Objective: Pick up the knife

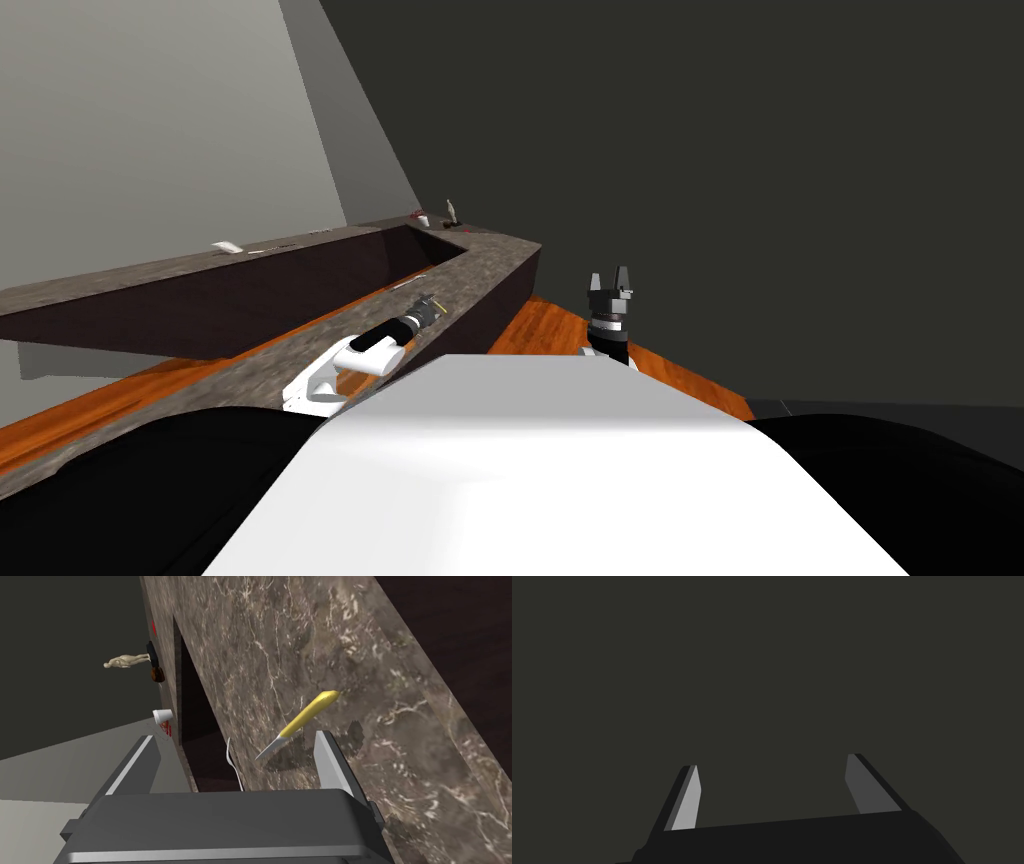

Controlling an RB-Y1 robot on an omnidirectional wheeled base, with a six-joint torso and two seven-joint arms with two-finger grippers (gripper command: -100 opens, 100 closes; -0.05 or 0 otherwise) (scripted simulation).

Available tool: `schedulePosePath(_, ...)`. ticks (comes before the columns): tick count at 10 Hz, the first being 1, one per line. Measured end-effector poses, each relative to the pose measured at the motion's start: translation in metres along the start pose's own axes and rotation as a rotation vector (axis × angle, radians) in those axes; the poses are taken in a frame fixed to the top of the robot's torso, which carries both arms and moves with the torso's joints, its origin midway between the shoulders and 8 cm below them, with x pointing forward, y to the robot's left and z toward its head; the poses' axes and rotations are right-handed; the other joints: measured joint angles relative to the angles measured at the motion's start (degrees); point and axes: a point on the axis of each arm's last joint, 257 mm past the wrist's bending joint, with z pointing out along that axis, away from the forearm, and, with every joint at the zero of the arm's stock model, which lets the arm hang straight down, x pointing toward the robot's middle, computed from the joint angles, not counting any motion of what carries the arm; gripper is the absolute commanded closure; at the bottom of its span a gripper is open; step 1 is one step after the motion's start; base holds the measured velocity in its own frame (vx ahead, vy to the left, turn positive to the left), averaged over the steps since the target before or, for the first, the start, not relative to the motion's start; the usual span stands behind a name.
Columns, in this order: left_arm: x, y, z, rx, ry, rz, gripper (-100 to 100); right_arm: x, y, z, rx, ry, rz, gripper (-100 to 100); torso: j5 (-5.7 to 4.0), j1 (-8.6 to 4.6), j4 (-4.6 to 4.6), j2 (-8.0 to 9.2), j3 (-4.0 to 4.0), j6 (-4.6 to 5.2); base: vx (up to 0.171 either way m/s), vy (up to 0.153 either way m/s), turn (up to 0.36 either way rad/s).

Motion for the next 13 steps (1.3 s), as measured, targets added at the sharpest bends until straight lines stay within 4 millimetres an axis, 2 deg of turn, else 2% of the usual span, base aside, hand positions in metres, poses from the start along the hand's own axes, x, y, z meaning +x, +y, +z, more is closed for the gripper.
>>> schedulePosePath(9,-0.019,0.044,0.004,-0.249,-0.035,0.058,-100,0.000,0.000,0.000,0.000,0.000,0.000,0,0.05,0.17,-0.01,-0.04,-0.02,-0.05,-0.033,0.073,-0.201)
schedulePosePath(13,-0.039,0.064,0.002,-0.385,-0.072,0.114,-100,0.000,0.000,0.000,0.000,0.000,0.000,0,0.09,0.40,0.00,-0.03,-0.01,-0.02,-0.055,0.135,-0.294)
